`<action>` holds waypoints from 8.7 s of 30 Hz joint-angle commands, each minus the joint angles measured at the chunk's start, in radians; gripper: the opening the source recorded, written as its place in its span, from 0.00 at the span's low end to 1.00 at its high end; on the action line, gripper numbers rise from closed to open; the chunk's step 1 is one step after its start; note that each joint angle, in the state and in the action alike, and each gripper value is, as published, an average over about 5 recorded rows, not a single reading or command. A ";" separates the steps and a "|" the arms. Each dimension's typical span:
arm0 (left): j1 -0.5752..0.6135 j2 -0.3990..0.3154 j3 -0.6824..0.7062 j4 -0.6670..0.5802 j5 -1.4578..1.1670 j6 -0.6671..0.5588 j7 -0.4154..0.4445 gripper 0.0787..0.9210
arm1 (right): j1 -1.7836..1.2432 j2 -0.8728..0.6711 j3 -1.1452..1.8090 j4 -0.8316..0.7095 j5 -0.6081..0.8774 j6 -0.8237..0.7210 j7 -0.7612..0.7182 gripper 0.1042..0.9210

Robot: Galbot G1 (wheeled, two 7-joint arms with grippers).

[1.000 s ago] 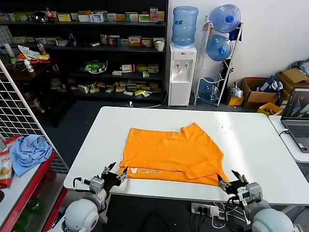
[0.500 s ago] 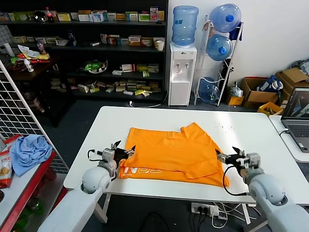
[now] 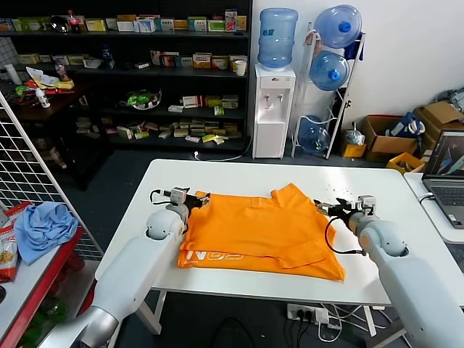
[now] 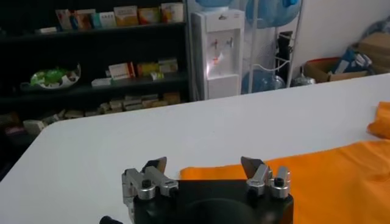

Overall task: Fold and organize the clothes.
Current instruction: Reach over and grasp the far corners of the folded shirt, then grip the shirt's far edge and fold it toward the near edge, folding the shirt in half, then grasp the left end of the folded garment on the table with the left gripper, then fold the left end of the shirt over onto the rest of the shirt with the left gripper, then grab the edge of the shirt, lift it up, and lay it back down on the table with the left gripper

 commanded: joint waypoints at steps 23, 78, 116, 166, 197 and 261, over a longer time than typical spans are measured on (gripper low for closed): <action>-0.040 -0.051 -0.071 0.209 0.040 -0.052 0.018 0.69 | 0.157 0.186 -0.038 -0.372 -0.156 0.114 -0.107 0.60; 0.584 0.286 -0.127 -0.707 -0.220 -0.031 -0.059 0.01 | -0.728 -0.167 0.161 0.672 -0.104 0.066 0.209 0.02; 0.505 0.226 -0.123 -0.529 -0.306 0.041 -0.076 0.54 | -0.661 -0.146 0.155 0.663 -0.052 0.048 0.251 0.88; 0.587 0.336 -0.151 -0.873 -0.406 0.034 -0.249 0.06 | -0.653 -0.076 0.169 0.599 -0.206 0.247 0.317 0.88; 0.386 -0.026 0.218 -0.628 -0.309 -0.030 -0.221 0.08 | -0.649 -0.024 0.188 0.586 -0.232 0.244 0.322 0.88; 0.438 0.199 -0.143 -0.430 -0.391 0.096 0.112 0.88 | -0.673 -0.084 0.190 0.568 -0.178 0.267 0.247 0.88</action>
